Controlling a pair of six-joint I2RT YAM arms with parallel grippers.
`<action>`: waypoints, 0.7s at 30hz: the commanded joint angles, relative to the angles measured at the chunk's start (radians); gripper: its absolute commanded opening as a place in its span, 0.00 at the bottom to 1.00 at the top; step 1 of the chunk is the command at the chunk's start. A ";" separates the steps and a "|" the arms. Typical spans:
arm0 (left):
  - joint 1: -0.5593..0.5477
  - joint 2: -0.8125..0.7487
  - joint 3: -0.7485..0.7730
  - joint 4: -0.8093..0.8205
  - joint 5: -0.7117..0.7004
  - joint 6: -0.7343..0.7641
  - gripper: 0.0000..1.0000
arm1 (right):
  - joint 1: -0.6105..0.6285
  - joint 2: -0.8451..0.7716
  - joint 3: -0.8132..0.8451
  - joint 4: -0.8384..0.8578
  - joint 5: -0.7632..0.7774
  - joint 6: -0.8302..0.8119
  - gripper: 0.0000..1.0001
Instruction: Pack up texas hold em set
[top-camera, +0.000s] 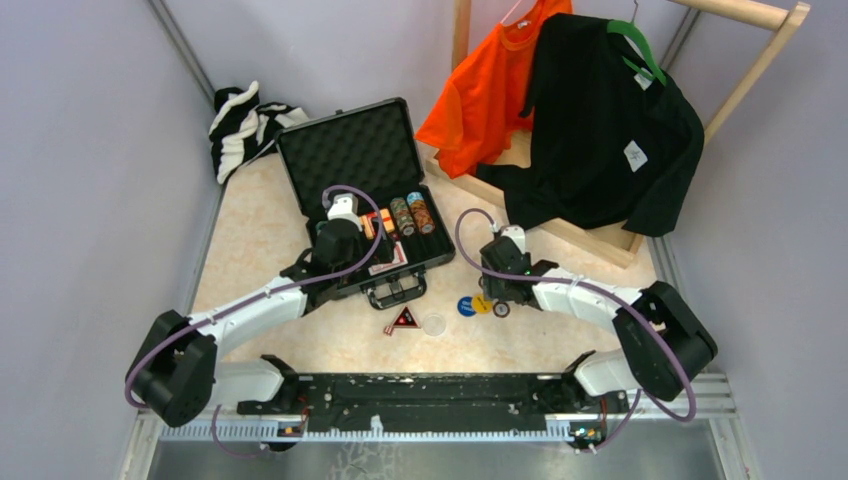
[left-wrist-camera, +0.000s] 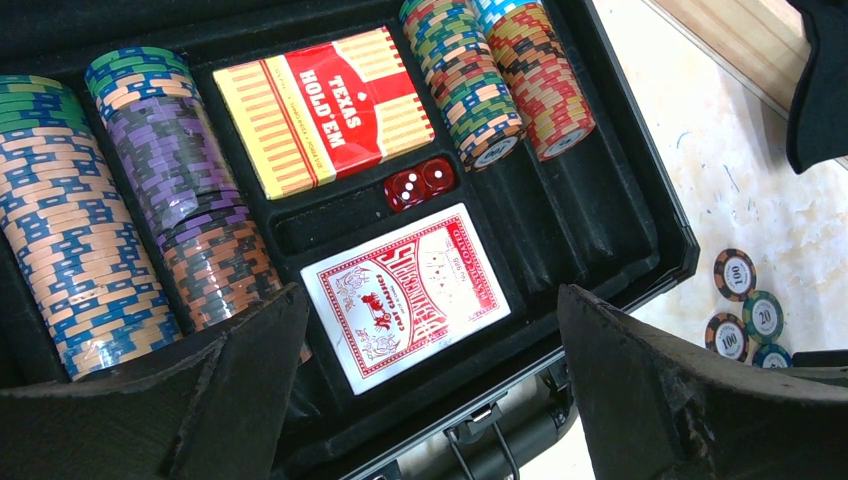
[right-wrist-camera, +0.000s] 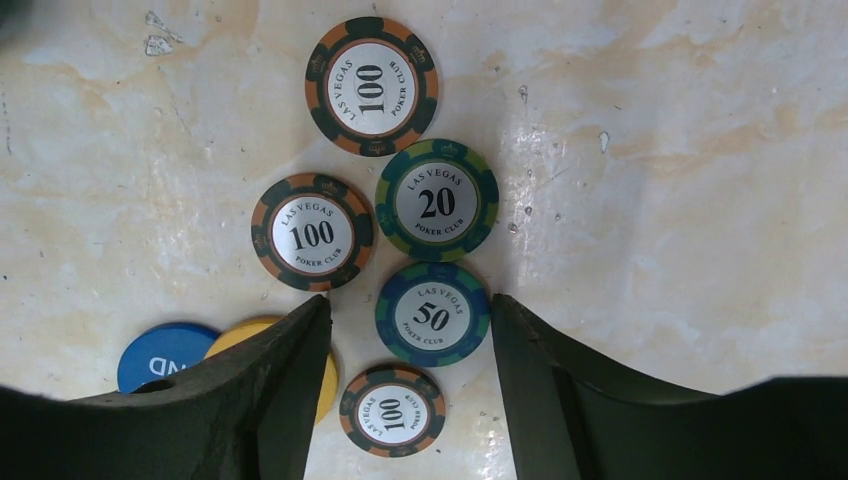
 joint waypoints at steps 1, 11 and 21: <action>-0.005 0.006 0.005 0.008 0.015 -0.002 1.00 | -0.007 0.019 -0.025 0.019 -0.012 0.022 0.57; -0.005 -0.001 0.003 0.005 0.010 -0.001 1.00 | -0.007 0.001 -0.006 -0.007 -0.012 0.016 0.35; -0.005 0.001 0.005 0.006 0.010 0.001 1.00 | -0.006 -0.030 0.048 -0.042 -0.008 0.002 0.30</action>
